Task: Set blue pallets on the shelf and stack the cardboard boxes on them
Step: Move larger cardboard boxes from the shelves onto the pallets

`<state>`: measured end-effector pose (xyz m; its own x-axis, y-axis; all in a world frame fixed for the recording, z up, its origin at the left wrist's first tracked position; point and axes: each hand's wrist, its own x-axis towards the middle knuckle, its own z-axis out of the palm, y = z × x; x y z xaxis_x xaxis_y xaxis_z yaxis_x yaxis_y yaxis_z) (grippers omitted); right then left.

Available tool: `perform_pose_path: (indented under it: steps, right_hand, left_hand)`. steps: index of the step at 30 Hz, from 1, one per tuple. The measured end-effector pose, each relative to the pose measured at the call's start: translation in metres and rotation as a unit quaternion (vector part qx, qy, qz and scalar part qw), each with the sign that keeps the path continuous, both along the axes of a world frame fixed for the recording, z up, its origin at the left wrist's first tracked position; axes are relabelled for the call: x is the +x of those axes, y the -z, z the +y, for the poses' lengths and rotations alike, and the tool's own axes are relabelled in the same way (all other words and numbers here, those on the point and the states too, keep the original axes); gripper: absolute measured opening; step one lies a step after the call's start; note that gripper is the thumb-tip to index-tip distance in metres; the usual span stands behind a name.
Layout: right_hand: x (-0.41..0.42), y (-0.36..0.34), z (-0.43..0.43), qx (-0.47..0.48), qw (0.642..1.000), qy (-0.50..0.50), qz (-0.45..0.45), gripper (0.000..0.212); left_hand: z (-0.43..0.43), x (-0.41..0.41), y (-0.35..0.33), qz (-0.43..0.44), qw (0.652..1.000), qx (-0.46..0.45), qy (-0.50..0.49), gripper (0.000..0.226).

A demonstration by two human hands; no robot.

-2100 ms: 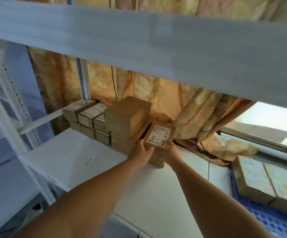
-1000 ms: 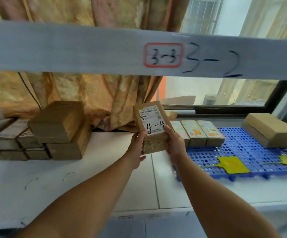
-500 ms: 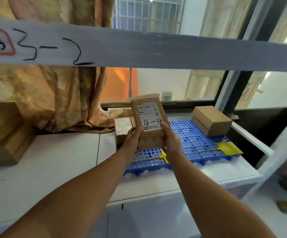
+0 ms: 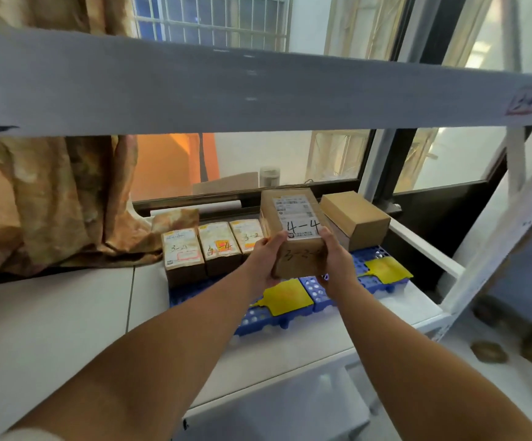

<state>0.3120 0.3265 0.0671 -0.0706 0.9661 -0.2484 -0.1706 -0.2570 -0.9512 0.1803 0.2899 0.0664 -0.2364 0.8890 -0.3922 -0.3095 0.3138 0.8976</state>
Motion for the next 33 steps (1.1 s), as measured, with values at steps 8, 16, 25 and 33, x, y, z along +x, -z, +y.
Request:
perform_pose_path:
  steps: [8, 16, 25, 33]
  right_hand:
    - [0.034, 0.007, 0.078, 0.024, 0.993, -0.021, -0.118, 0.044]
    - [0.095, 0.005, 0.168, 0.229, 0.883, -0.083, -0.401, 0.043]
    - [0.124, 0.021, 0.230, 0.324, 0.691, -0.244, -0.598, 0.049]
    - [0.129, 0.027, 0.244, 0.367, 0.696, -0.235, -0.571, 0.043]
  left_hand:
    - [0.062, 0.039, 0.005, -0.015, 0.999, -0.032, -0.037, 0.054]
    - [0.129, 0.080, 0.022, -0.020, 0.982, -0.075, -0.170, 0.070]
    - [0.161, 0.086, 0.030, -0.006, 0.973, -0.094, -0.210, 0.048]
    - [0.177, 0.087, 0.046, -0.003, 0.975, -0.097, -0.198, 0.047]
